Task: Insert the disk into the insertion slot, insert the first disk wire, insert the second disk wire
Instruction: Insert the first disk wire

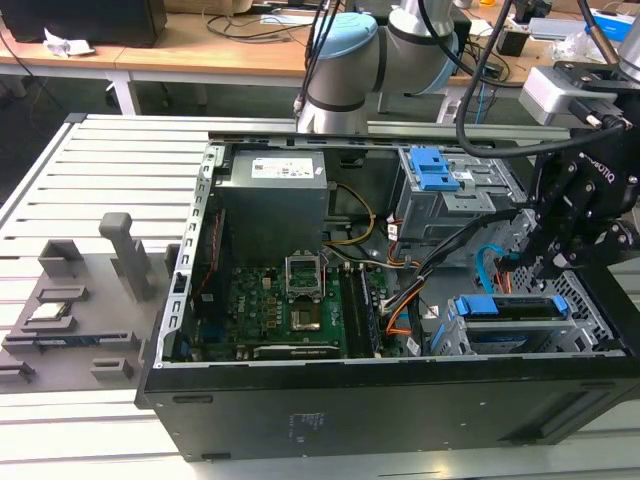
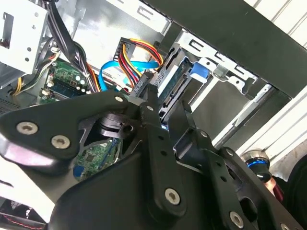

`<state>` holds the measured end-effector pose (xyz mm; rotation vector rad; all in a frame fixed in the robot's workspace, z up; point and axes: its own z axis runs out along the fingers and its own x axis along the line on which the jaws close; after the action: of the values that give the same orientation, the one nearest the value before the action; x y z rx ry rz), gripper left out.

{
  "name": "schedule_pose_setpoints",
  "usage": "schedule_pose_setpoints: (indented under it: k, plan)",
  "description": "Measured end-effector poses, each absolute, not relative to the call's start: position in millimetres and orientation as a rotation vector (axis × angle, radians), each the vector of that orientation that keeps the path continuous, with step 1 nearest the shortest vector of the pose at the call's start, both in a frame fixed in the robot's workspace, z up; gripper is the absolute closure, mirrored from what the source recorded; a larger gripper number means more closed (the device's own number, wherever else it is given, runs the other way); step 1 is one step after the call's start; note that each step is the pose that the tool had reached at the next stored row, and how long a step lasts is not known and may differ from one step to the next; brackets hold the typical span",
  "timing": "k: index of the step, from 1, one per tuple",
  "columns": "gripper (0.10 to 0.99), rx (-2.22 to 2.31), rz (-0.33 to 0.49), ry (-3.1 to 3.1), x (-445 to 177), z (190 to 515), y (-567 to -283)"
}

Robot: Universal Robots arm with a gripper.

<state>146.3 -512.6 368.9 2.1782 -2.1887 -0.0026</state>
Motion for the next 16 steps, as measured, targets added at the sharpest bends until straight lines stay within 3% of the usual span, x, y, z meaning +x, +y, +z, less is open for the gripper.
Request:
schedule_pose_setpoints:
  k: [7,16]
  plan:
    - [0.725,2.176,0.001,-2.187,146,364,-492]
    - [0.725,2.157,0.041,-2.169,146,353,-491]
